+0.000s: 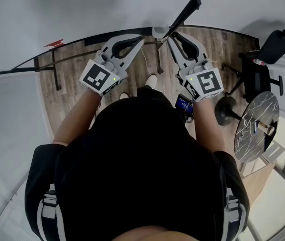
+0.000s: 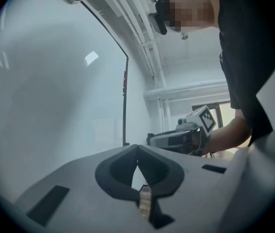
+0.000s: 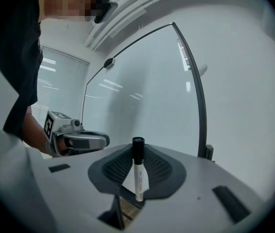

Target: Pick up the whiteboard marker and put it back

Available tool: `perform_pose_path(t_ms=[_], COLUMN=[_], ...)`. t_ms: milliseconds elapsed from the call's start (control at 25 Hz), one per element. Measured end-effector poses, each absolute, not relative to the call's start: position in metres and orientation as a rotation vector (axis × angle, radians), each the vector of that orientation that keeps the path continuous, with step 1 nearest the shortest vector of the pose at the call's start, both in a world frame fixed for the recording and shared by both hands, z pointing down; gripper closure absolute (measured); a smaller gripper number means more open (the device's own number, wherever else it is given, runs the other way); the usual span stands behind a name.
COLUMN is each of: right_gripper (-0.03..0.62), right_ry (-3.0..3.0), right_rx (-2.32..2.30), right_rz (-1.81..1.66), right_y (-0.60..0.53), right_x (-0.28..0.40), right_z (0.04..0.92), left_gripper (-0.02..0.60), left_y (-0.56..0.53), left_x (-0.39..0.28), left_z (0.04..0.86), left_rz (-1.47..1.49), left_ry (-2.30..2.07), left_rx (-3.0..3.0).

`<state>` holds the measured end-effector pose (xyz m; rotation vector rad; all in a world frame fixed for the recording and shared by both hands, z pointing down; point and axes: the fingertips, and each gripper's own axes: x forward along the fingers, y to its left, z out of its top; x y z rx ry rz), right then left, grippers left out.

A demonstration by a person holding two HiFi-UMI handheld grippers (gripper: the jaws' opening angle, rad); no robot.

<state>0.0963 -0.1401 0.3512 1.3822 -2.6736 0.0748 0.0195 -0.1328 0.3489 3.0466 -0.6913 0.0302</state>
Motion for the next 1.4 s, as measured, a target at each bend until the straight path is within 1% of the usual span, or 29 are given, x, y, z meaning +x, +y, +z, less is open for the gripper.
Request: perform_pose_path(t_ms=[240, 520, 720, 960, 1400], right_gripper=[0.528, 0.528, 0.528, 0.528, 0.528], right_ry=[-2.615, -2.594, -2.576, -2.555, -2.475], right_rx=[1.415, 1.407, 1.382, 1.353, 1.266], right_rz=[0.016, 0.097, 0.132, 0.154, 0.193], right_y=[-0.171, -0.204, -0.230, -0.240, -0.259], right_x=[0.111, 0.120, 0.120, 0.115, 0.111], right_z=[0.368, 0.400, 0.428, 0.445, 0.504], left_gripper=[0.578, 0.578, 0.578, 0.578, 0.578], left_y=[-0.154, -0.169, -0.185, -0.186, -0.190], left_x=[0.031, 0.039, 0.042, 0.041, 0.041], left_z=[0.362, 0.377, 0.389, 0.389, 0.401], left_rz=[0.033, 0.064, 0.078, 0.077, 0.091], left_ry=[-0.734, -0.754, -0.770, -0.792, -0.816], left_rx=[3.058, 3.036, 3.016, 3.007, 2.987])
